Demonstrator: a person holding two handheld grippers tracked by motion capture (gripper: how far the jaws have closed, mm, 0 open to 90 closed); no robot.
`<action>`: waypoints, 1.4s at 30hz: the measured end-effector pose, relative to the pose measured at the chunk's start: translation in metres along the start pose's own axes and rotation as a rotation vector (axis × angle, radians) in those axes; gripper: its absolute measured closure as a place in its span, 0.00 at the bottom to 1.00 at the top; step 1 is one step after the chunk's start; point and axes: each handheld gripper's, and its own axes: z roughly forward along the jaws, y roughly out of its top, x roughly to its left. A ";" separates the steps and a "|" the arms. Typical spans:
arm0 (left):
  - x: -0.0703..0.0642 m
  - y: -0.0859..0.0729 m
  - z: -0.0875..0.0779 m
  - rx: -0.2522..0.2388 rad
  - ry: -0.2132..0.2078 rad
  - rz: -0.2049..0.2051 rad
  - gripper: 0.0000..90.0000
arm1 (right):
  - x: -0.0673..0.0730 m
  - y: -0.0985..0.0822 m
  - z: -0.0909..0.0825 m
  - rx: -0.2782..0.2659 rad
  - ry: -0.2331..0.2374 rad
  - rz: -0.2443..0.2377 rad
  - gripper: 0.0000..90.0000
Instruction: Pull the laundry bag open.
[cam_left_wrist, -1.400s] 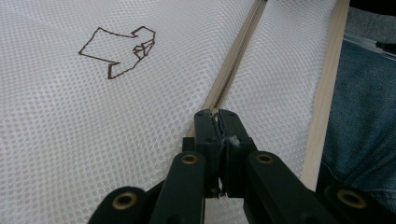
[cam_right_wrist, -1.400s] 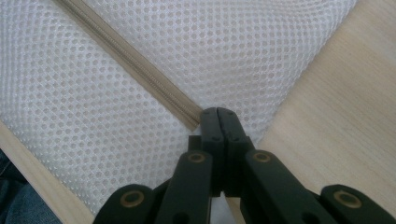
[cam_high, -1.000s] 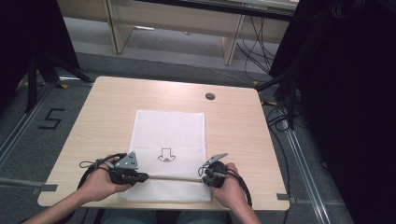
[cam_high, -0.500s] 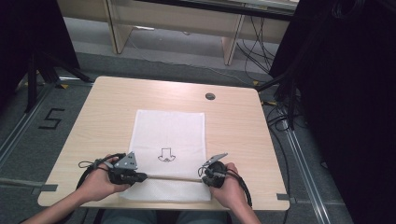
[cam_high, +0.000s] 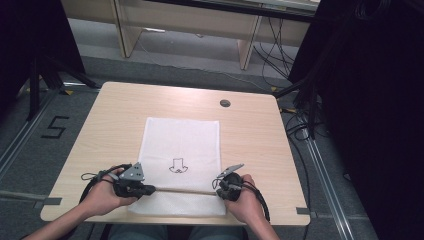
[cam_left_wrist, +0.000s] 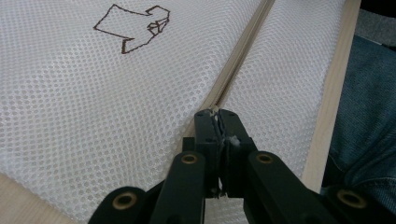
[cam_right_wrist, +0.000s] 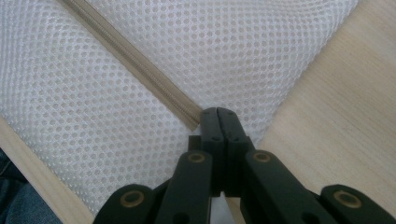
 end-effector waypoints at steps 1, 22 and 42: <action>0.000 -0.001 0.000 -0.001 0.000 -0.012 0.97 | 0.000 0.000 0.000 0.000 0.000 0.000 1.00; 0.014 -0.021 -0.017 0.034 0.055 -0.038 0.97 | -0.001 0.000 0.000 -0.002 0.001 -0.007 1.00; 0.023 -0.041 -0.032 0.098 0.131 -0.098 0.97 | 0.000 0.000 0.000 0.000 -0.004 0.000 1.00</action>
